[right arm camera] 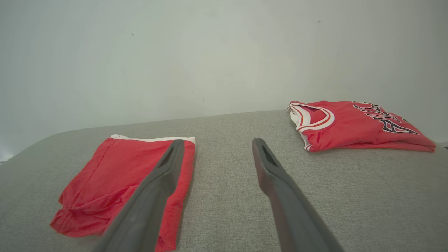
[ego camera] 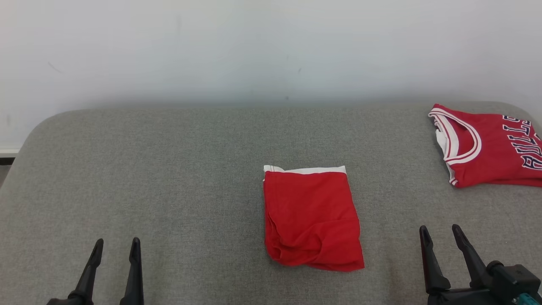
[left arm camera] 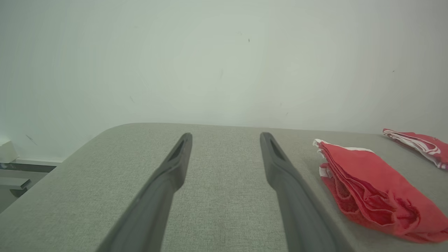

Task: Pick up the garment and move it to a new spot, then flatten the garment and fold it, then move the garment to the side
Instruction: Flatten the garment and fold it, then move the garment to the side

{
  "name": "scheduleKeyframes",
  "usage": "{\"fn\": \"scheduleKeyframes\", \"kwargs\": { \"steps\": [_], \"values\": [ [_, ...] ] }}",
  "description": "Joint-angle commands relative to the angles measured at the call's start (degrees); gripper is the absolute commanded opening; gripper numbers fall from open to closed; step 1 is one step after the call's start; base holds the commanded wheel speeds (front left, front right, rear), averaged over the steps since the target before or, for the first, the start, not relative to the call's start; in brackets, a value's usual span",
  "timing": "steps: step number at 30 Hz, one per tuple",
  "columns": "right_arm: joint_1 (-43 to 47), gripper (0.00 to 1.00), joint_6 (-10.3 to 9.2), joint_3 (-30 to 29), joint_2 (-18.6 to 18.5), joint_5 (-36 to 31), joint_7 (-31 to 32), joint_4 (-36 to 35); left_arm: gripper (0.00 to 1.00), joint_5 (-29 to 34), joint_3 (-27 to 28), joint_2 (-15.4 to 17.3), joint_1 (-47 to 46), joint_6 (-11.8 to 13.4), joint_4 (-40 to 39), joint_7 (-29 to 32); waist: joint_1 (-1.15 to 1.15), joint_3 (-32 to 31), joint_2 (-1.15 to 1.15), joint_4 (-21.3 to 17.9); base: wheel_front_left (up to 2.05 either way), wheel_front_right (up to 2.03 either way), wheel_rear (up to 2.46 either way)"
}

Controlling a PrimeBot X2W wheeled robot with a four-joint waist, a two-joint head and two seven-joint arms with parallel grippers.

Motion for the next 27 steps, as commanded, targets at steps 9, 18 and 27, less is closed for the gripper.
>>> {"fn": "scheduleKeyframes", "kwargs": {
  "steps": [9,18,27],
  "values": [
    [0.9,1.00,-0.17,-0.6,0.6,-0.6,0.6,-0.6,1.00,-0.9,0.0,0.7,1.3,0.4,-1.0,0.6,0.00,0.0,0.00,0.2,0.00,0.00,0.00],
    [-0.7,1.00,-0.17,-0.3,1.0,-0.3,1.0,1.0,1.00,-0.7,-0.8,0.6,0.8,0.9,-0.9,0.7,0.00,0.1,0.00,0.7,0.00,0.00,0.00],
    [-9.2,1.00,-0.17,2.6,-0.3,-0.8,3.5,5.9,1.00,-0.8,-2.2,0.5,-1.3,0.7,0.5,0.4,0.00,1.0,0.00,3.0,0.00,0.00,0.00]
  ]
}}
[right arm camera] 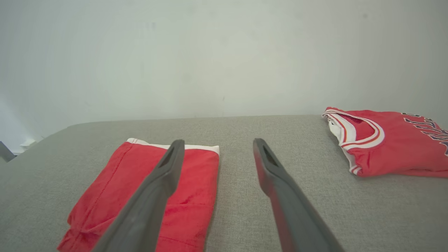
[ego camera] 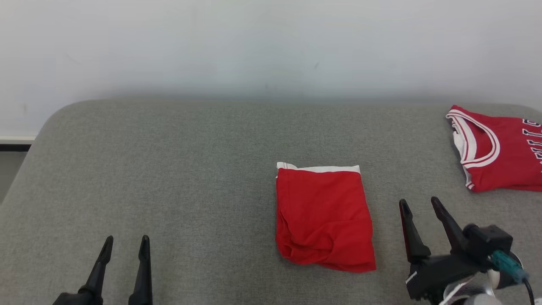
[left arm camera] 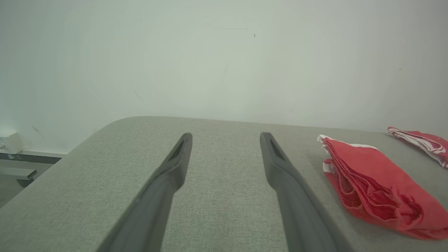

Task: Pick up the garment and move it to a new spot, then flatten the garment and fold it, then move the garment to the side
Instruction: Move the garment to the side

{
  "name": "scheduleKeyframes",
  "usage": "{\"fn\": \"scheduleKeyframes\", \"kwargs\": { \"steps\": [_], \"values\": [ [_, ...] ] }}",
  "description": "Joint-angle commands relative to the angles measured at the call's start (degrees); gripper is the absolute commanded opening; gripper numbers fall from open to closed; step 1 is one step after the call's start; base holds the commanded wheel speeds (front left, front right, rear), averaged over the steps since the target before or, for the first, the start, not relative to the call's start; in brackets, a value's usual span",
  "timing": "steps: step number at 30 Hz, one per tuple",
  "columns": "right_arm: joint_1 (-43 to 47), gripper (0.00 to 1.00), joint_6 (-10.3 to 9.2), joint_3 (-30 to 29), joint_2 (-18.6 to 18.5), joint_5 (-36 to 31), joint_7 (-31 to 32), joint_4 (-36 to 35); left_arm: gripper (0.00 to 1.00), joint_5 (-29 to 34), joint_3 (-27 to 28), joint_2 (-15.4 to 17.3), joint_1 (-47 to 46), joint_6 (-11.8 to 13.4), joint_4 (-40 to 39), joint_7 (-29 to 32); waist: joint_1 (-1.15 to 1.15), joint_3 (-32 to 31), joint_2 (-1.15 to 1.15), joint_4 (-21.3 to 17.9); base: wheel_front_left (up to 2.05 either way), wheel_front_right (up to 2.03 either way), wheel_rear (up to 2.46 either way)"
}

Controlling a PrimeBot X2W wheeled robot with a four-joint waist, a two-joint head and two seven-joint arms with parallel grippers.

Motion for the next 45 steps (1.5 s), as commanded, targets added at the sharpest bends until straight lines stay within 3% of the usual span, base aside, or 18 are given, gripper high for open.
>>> {"fn": "scheduleKeyframes", "kwargs": {
  "steps": [1,17,32,33,34,35,40,45],
  "values": [
    [-1.8,1.00,-0.17,0.4,-0.4,-0.1,0.5,1.3,1.00,0.1,-0.3,0.0,-0.9,-0.1,0.3,-0.2,0.00,0.6,0.00,0.9,0.00,0.00,0.00],
    [-16.2,1.00,-0.17,-1.1,-0.8,-1.3,3.9,26.1,1.00,0.0,-3.6,-0.8,-5.0,-0.6,2.7,-1.2,0.00,4.4,0.00,7.1,0.00,0.00,0.00],
    [-21.9,1.00,-0.16,1.2,1.7,-1.1,2.2,43.3,1.00,-0.4,-4.2,-0.4,-7.4,-0.7,4.8,-1.6,0.00,6.0,0.00,8.1,0.00,0.00,0.00],
    [-22.3,0.30,-0.15,1.9,2.0,-0.9,2.0,43.9,1.00,-0.4,-4.1,-0.4,-7.6,-0.7,4.9,-1.6,0.00,6.0,0.00,8.1,0.00,0.00,0.00],
    [-22.8,0.11,-0.08,2.2,2.2,-0.4,1.5,44.3,1.00,-0.4,-4.0,-0.4,-7.6,-0.7,5.0,-1.7,0.00,6.1,0.00,8.0,0.00,0.00,0.00],
    [-23.4,0.00,-0.08,2.5,2.2,-0.3,1.1,44.8,1.00,-0.5,-3.9,-0.4,-7.7,-0.7,5.1,-1.7,0.00,6.2,0.00,7.9,0.00,0.00,0.00],
    [-27.5,0.00,-0.10,4.2,0.5,0.0,-0.3,45.8,1.00,-0.5,-3.4,-0.6,-8.2,-0.5,4.9,-1.7,0.00,7.4,0.00,7.1,0.00,0.00,0.00],
    [-32.5,0.00,-0.10,10.2,-3.2,-1.1,-1.2,44.2,1.00,-0.1,-3.3,-0.5,-9.5,-0.5,3.7,-1.7,0.00,10.3,0.00,5.0,0.00,0.00,0.00]
  ]
}}
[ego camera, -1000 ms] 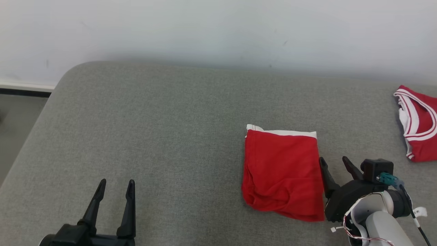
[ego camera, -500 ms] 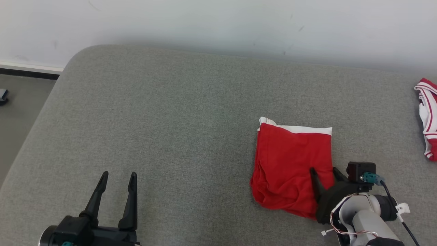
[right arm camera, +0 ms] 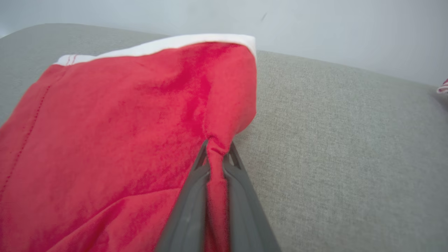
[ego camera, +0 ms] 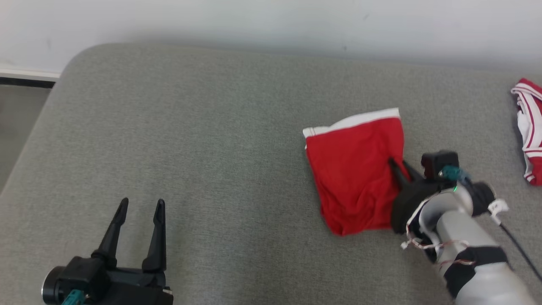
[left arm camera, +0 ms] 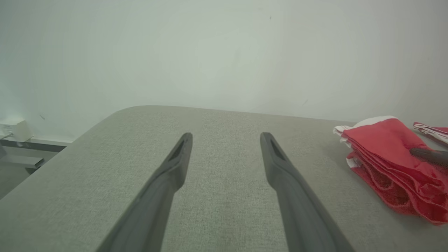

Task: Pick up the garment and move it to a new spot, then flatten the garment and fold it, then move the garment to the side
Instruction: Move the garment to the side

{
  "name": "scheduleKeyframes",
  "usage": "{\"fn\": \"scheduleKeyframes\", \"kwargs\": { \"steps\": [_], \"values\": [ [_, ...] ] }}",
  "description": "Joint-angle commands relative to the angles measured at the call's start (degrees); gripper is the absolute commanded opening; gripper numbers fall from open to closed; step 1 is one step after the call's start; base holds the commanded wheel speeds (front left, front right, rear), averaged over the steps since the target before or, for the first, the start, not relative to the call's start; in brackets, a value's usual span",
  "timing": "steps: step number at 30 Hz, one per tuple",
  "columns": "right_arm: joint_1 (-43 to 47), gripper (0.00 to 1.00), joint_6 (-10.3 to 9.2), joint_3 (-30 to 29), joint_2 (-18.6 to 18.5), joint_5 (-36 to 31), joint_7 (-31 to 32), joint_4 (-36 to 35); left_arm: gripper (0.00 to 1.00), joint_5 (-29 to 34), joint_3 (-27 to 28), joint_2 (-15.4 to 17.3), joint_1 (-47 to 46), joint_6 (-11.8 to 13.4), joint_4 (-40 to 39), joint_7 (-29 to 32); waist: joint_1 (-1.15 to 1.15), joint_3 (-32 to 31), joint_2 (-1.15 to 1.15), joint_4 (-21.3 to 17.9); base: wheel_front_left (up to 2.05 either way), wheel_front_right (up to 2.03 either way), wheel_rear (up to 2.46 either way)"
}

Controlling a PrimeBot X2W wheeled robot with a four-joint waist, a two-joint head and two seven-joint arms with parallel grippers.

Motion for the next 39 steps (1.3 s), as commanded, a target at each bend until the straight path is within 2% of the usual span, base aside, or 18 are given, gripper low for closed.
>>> {"fn": "scheduleKeyframes", "kwargs": {
  "steps": [1,11,15,29,36,39],
  "values": [
    [-2.2,0.00,-0.01,1.8,-2.1,0.2,0.1,-0.8,1.00,0.4,0.1,0.2,-1.3,0.1,-0.6,-0.1,0.00,2.7,0.00,-2.1,0.00,0.00,0.00],
    [-13.4,0.00,-0.01,13.2,-13.8,4.2,3.7,-6.1,1.00,0.6,0.5,1.3,-5.5,-0.2,-3.8,-0.2,0.00,11.9,0.00,-8.5,0.00,0.00,0.00],
    [-18.8,0.00,-0.02,17.5,-19.5,6.7,5.8,-9.6,1.00,1.2,1.5,2.8,-7.0,0.0,-6.7,-0.2,0.00,16.9,0.00,-12.6,0.00,0.00,0.00],
    [-28.0,0.00,-0.02,22.1,-32.7,11.2,9.1,-14.6,1.00,1.9,2.4,6.7,-8.6,0.6,-13.7,1.9,0.00,25.1,0.00,-19.3,0.00,0.00,0.00],
    [-30.5,0.00,-0.02,22.2,-38.8,12.1,10.0,-13.4,1.00,1.9,2.0,7.8,-9.0,0.7,-17.5,3.6,0.00,26.7,0.00,-19.6,0.00,0.00,0.00],
    [-31.6,0.00,-0.02,22.4,-40.0,11.8,10.0,-12.6,1.00,1.9,2.0,8.2,-8.9,0.8,-18.7,4.2,0.00,27.1,0.00,-19.4,0.00,0.00,0.00]
  ]
}}
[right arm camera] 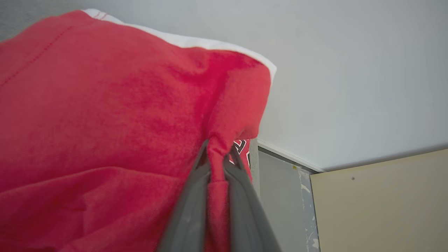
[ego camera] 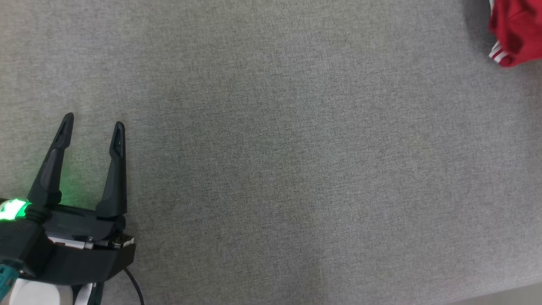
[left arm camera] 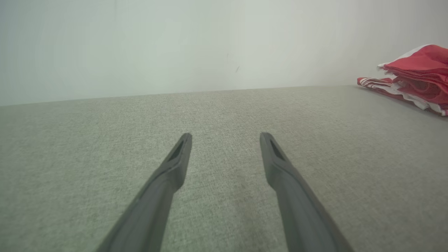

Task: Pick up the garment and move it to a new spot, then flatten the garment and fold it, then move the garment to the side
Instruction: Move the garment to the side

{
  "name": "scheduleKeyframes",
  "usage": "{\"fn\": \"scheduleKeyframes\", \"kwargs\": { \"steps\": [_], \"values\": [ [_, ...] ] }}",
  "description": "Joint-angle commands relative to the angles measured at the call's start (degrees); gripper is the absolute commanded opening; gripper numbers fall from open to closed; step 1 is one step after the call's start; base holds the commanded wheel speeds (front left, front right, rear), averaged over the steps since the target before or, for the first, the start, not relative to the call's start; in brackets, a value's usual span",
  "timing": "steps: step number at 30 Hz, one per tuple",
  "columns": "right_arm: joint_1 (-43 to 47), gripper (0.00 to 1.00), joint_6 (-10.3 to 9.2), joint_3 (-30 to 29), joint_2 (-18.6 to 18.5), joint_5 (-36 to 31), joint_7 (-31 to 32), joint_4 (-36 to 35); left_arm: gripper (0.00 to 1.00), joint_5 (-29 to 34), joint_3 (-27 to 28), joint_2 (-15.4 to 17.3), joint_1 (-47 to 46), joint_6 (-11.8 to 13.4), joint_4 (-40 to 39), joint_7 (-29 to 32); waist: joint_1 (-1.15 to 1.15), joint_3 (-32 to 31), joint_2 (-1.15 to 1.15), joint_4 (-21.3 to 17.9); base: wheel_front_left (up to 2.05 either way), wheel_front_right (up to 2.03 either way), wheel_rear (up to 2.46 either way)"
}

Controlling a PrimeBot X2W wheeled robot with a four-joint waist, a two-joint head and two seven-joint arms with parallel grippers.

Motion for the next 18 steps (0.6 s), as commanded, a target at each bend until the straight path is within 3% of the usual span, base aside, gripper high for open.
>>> {"fn": "scheduleKeyframes", "kwargs": {
  "steps": [1,11,13,18],
  "values": [
    [-1.1,0.00,-0.03,-0.1,-0.7,-0.2,-0.1,0.6,1.00,0.0,0.1,0.4,-0.2,0.4,-0.7,0.2,-0.01,0.6,-0.01,-0.2,0.00,0.00,0.00],
    [-5.3,0.00,-0.03,0.8,-1.9,-3.1,0.5,6.3,1.00,-0.2,-0.2,0.7,0.3,0.9,-3.3,0.7,-0.01,1.8,-0.01,0.9,0.00,0.00,0.00],
    [-5.9,0.98,-0.03,0.4,-1.2,-3.4,-0.3,7.2,1.00,-0.3,-0.3,0.6,0.3,0.9,-3.3,0.6,-0.01,2.0,-0.01,1.1,0.00,0.00,0.00],
    [-7.2,1.00,-0.03,-1.1,-0.1,-6.8,-3.5,9.1,1.00,-0.5,-0.2,0.6,0.5,1.3,-2.4,0.0,-0.01,1.5,-0.01,1.5,0.00,0.00,0.00]
  ]
}}
